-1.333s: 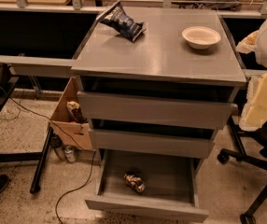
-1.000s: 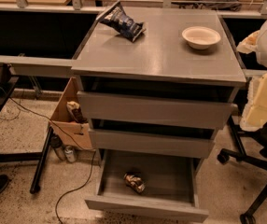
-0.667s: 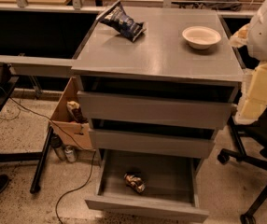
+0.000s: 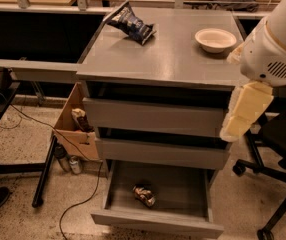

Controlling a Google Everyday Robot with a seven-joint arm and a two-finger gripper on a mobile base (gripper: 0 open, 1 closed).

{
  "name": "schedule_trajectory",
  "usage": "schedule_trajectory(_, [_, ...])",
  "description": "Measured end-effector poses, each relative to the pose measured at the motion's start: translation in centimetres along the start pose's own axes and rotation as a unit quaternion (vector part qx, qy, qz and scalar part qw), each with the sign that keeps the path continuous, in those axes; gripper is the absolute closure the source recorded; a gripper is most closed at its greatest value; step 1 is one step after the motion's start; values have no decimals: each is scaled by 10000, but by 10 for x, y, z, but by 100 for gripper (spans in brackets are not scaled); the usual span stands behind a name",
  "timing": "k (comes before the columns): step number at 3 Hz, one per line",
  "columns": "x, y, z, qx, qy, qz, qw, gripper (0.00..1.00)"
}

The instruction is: Pick orange can from bottom drawer and place on counter

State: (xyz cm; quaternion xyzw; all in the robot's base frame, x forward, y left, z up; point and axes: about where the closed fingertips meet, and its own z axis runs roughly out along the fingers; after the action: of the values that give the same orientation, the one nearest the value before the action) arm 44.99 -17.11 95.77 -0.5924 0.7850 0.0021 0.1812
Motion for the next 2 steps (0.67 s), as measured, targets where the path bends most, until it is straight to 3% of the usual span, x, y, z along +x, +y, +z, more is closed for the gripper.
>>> schedule_trajectory(1, [-15,16,32,-22,-366,387,9986,0])
schedule_trajectory(2, [-26,31,80,-87,-762,892,9931,0])
